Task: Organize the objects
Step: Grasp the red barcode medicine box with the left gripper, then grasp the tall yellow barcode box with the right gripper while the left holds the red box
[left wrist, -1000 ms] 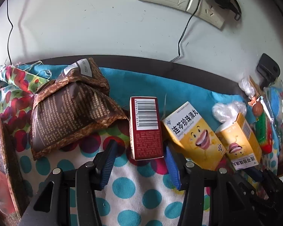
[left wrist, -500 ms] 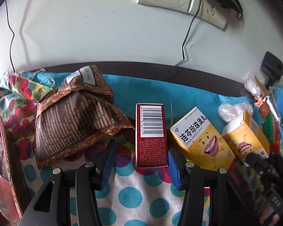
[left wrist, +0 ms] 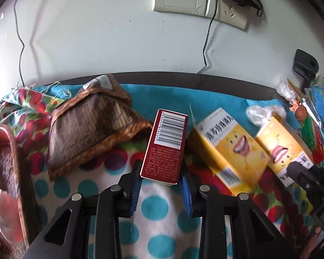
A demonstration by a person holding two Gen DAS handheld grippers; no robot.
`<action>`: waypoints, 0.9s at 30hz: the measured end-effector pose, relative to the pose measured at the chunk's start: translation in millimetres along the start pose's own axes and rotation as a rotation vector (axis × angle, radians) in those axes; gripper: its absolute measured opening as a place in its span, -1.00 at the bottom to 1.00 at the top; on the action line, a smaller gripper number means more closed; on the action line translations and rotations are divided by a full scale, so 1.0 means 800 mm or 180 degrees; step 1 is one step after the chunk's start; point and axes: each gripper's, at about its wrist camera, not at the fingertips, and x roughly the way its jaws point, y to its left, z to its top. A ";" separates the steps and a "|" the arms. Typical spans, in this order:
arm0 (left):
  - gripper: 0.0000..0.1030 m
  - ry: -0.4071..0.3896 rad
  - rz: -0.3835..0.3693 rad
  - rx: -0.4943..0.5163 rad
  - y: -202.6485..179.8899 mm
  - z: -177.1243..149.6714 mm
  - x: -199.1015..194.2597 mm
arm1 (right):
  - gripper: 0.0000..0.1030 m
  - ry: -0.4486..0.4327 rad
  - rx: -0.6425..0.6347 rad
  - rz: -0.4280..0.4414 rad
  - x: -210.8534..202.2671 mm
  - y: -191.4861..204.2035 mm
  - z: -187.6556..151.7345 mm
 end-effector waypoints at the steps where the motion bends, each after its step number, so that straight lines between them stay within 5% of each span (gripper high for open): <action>1: -0.37 -0.0011 0.0022 0.0037 -0.002 -0.005 -0.005 | -0.34 0.0010 -0.0015 -0.0027 -0.001 0.004 -0.002; 15: -0.37 -0.0141 0.0340 0.0153 -0.008 -0.078 -0.067 | -0.35 0.0153 -0.0133 -0.0162 0.007 0.020 -0.009; 27: -0.38 -0.0164 0.0185 -0.0081 0.009 -0.095 -0.064 | -0.39 0.0384 -0.0419 -0.0411 0.022 0.042 -0.018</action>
